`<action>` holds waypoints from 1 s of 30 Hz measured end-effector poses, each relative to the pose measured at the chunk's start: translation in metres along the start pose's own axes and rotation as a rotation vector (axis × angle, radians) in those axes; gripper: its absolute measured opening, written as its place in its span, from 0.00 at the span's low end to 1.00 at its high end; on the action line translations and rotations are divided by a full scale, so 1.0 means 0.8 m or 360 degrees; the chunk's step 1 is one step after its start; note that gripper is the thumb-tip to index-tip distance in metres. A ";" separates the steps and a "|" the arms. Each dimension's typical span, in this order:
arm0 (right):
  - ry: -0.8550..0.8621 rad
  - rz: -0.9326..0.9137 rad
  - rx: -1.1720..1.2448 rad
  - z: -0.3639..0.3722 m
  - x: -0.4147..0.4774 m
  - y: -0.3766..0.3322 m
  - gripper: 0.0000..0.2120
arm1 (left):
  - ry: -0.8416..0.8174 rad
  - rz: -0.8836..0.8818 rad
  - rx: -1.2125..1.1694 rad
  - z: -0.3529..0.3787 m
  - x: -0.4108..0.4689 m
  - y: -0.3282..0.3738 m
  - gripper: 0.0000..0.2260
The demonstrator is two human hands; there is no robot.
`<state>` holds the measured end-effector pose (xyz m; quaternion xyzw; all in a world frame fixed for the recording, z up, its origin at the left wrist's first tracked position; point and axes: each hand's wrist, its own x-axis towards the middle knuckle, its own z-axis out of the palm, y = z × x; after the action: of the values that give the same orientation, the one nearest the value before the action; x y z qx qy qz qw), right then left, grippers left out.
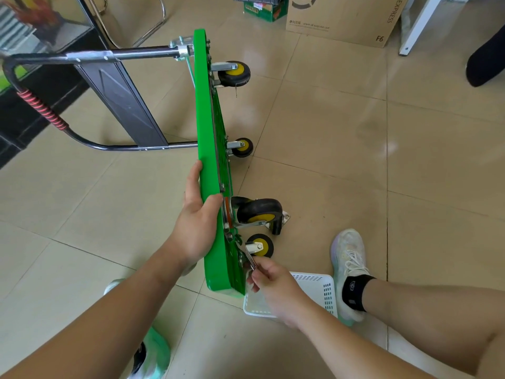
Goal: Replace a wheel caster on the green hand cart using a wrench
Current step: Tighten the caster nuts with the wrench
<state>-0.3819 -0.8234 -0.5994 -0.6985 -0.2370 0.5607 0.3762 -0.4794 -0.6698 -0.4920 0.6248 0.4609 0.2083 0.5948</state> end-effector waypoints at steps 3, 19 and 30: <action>-0.0024 -0.0051 0.0057 0.006 0.021 0.008 0.14 | 0.0003 0.0012 0.0013 0.001 0.001 -0.002 0.29; -0.0238 -0.0070 -0.0166 0.007 -0.006 -0.036 0.10 | 0.0004 0.0036 0.0046 0.000 0.001 -0.002 0.32; -0.0319 0.0385 0.0666 0.000 -0.053 -0.117 0.09 | 0.0009 -0.0036 0.0024 -0.001 -0.003 0.002 0.31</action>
<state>-0.3841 -0.7989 -0.4993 -0.5696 -0.0668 0.7049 0.4175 -0.4804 -0.6711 -0.4901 0.6235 0.4711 0.1998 0.5911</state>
